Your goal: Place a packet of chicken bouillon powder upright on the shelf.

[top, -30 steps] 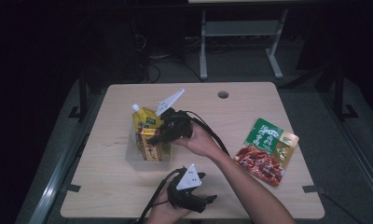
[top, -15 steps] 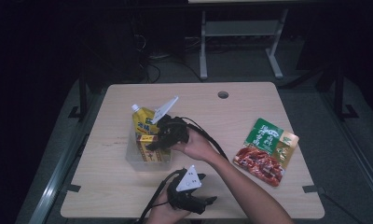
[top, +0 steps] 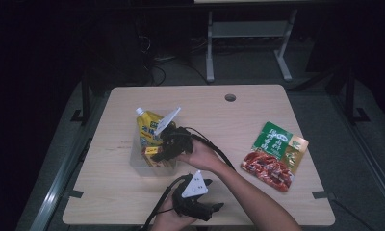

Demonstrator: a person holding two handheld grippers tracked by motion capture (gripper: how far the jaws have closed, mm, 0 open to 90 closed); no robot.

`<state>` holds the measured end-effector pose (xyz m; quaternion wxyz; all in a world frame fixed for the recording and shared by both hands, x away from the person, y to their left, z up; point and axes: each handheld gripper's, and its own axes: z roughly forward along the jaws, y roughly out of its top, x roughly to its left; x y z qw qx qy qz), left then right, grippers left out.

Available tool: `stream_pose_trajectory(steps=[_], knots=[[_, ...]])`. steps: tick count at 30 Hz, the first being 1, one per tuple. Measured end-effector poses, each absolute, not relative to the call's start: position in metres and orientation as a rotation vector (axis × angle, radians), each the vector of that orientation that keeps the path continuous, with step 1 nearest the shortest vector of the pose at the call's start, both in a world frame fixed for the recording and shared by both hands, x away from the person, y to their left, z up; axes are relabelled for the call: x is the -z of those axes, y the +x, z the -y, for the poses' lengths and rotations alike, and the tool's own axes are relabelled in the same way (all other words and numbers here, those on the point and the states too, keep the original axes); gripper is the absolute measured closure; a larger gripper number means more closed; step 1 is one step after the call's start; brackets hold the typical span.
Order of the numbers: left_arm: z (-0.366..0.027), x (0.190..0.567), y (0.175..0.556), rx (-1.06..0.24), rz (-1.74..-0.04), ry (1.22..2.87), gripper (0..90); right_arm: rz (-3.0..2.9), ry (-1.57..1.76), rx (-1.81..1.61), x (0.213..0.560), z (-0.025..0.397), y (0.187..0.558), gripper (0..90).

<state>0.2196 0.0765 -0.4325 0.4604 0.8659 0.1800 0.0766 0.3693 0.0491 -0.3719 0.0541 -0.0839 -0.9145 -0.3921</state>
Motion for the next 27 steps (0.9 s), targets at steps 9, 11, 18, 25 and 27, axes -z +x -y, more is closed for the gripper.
stream_pose_trajectory(steps=[9, 11, 18, 25, 27], knots=[[-0.076, 0.433, 0.219, -0.187, -0.436, 2.138, 22.7, 2.774, -0.276, 1.192, 0.37, -0.046, 0.368, 60.3], [-0.076, 0.433, 0.22, -0.188, -0.433, 2.141, 22.8, 2.763, -0.287, 1.217, 0.366, -0.042, 0.367, 59.9], [-0.074, 0.434, 0.22, -0.182, -0.436, 2.141, 22.8, 2.767, -0.294, 1.269, 0.357, -0.028, 0.362, 58.9], [-0.074, 0.434, 0.221, -0.179, -0.44, 2.146, 23.1, 2.743, -0.324, 1.303, 0.353, -0.012, 0.359, 57.5], [-0.075, 0.435, 0.222, -0.16, -0.444, 2.144, 25.1, 2.735, -0.343, 1.309, 0.351, -0.005, 0.359, 56.9]])
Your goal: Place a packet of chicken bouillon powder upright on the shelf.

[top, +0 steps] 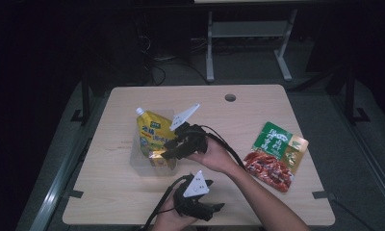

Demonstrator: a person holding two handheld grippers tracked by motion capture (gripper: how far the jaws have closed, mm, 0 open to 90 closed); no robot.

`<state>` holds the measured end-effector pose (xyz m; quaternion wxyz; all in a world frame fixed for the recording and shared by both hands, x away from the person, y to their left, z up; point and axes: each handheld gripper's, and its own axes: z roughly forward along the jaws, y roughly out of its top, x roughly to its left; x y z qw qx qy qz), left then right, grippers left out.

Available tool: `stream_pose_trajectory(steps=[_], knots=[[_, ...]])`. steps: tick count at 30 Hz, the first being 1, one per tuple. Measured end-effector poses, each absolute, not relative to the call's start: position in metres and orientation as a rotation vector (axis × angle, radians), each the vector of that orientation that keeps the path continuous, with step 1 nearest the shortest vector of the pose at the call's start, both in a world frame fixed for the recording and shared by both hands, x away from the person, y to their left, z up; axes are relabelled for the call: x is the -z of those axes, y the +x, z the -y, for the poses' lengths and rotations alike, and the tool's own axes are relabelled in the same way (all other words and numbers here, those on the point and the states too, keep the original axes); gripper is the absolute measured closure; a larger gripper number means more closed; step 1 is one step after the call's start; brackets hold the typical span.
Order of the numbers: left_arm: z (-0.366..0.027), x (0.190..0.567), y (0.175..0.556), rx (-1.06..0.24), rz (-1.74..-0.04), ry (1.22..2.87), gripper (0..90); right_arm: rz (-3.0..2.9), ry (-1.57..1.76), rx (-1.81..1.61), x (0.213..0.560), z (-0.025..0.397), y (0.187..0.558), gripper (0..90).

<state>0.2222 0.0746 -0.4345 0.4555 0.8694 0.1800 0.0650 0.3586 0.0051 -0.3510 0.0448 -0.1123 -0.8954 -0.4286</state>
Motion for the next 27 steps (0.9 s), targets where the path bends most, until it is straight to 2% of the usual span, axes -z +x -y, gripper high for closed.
stream_pose_trajectory(steps=[27], knots=[[-0.068, 0.432, 0.237, -0.172, -0.472, 2.143, 30.3, 2.712, -0.607, 1.4, 0.341, 0.092, 0.356, 47.8]])
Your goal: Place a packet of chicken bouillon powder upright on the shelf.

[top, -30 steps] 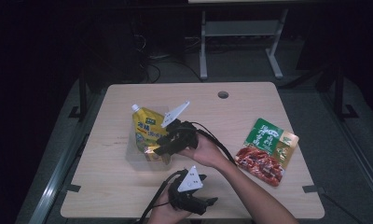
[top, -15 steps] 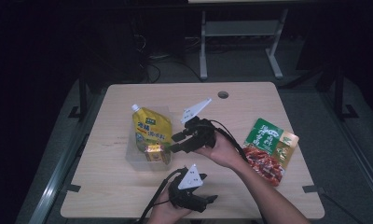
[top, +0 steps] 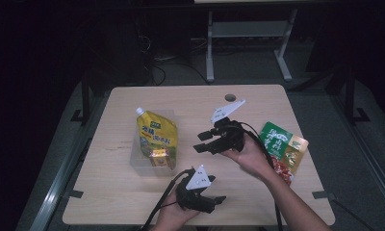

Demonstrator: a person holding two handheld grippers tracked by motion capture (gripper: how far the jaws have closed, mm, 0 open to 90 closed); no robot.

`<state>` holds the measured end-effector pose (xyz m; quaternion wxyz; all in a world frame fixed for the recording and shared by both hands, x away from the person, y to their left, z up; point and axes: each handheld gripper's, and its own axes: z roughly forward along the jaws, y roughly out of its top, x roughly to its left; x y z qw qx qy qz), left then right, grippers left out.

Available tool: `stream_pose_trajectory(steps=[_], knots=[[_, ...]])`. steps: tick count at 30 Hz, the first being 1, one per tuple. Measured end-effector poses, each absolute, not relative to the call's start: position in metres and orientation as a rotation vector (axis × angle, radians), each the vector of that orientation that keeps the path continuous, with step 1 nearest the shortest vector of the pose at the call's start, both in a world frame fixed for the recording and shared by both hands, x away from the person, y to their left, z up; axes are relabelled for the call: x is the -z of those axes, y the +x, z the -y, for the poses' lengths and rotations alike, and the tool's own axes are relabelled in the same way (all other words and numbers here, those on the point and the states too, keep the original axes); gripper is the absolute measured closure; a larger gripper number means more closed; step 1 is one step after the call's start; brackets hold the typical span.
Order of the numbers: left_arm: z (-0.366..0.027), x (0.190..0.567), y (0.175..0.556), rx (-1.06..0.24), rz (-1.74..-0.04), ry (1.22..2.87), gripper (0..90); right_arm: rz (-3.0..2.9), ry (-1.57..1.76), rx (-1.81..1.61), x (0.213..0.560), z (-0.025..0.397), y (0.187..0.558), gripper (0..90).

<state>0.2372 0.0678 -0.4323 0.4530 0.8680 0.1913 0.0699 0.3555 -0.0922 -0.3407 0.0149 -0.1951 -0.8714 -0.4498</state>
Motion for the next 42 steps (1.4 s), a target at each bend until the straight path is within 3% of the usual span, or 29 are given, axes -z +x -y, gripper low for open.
stream_pose_trajectory(steps=[42], knots=[[-0.06, 0.428, 0.248, -0.171, -0.489, 2.121, 28.0, 2.673, -0.973, 1.356, 0.373, 0.218, 0.338, 39.9]])
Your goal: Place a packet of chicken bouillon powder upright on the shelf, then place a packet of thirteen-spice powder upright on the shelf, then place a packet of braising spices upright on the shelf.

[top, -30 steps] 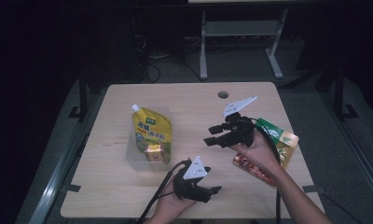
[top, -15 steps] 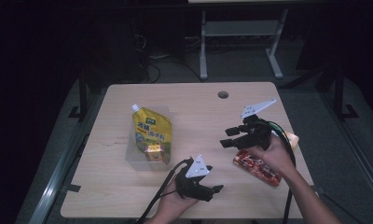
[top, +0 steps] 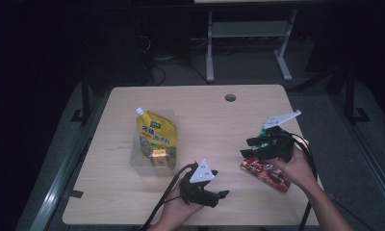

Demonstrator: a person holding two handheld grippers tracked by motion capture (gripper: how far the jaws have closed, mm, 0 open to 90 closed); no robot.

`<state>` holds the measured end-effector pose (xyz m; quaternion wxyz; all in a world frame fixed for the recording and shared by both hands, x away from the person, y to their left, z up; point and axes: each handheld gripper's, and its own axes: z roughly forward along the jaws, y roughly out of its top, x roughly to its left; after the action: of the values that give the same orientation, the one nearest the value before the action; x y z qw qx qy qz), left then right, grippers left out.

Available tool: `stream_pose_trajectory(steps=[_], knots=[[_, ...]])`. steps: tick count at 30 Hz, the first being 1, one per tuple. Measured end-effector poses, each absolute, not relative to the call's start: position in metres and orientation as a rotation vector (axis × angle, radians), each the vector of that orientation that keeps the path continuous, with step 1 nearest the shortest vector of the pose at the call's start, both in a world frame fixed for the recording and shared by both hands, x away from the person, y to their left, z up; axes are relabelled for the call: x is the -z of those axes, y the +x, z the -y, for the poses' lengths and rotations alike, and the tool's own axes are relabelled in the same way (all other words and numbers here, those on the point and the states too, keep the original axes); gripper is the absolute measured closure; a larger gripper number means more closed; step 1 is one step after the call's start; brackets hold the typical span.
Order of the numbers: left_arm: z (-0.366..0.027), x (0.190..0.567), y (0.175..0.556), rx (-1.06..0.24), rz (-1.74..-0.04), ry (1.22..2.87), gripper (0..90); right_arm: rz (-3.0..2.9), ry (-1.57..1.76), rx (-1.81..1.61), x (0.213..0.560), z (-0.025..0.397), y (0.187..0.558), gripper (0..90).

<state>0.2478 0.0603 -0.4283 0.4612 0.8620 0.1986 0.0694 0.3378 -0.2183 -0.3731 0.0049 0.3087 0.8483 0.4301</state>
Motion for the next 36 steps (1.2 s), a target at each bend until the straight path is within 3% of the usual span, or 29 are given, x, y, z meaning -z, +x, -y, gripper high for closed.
stream_pose_trajectory(steps=[23, 36], knots=[[-0.049, 0.428, 0.256, -0.153, -0.5, 2.133, 30.9, -2.584, 1.137, -1.269, 0.385, 0.267, 0.322, 37.9], [-0.025, 0.424, 0.275, -0.148, -0.489, 2.128, 41.2, -2.496, 1.294, -1.197, 0.398, 0.292, 0.319, 37.2]])
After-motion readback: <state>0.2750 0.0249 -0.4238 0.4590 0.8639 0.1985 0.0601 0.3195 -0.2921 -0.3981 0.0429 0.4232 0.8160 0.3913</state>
